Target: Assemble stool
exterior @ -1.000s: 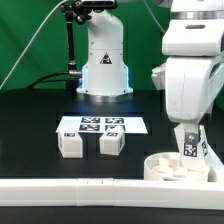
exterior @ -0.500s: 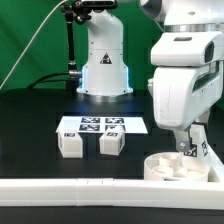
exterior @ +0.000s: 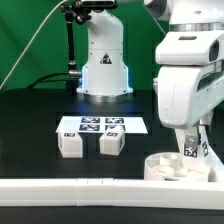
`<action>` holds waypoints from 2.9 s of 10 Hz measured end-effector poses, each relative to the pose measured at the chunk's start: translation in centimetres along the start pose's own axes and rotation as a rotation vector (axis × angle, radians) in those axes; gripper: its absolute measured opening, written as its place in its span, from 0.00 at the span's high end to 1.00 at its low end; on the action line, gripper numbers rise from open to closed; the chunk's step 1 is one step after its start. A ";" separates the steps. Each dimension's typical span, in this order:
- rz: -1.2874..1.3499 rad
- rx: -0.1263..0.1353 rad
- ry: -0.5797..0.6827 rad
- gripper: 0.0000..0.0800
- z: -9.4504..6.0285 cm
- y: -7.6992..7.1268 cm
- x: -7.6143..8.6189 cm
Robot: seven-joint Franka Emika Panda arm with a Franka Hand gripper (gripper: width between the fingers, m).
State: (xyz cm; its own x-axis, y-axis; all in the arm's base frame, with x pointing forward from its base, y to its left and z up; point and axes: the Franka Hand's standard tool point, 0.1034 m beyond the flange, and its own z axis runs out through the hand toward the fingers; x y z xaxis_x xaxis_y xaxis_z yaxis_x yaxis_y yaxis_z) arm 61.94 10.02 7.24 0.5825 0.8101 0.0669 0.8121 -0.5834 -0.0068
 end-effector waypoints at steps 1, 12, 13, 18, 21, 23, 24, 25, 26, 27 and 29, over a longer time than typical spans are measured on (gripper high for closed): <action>0.001 0.000 0.000 0.58 0.0 0.0 0.0; 1.055 0.012 0.091 0.58 0.1 -0.4 0.0; 1.115 0.011 0.099 0.58 0.1 -0.4 0.0; 1.400 0.036 0.105 0.58 0.0 -0.3 0.0; 1.632 0.062 0.124 0.58 -0.1 0.0 0.0; 1.880 0.087 0.135 0.58 -0.1 -0.1 0.1; 1.993 0.114 0.137 0.58 -0.2 0.0 0.1; 2.120 0.147 0.135 0.58 -0.2 0.0 0.1; 2.256 0.184 0.132 0.58 -0.2 -0.2 0.2; 2.366 0.214 0.130 0.58 -0.1 -0.4 0.4; 2.514 0.247 0.110 0.57 0.1 -1.0 0.8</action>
Offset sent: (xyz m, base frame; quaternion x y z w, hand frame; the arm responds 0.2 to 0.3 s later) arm 0.0000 0.0000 0.0000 0.0000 0.0000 0.1296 0.9916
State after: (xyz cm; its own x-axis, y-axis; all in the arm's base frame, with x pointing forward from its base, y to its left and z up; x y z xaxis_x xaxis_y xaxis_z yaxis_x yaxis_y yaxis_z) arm 61.63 11.22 7.25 0.0096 -0.9778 -0.2091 -0.9857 0.0259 -0.1667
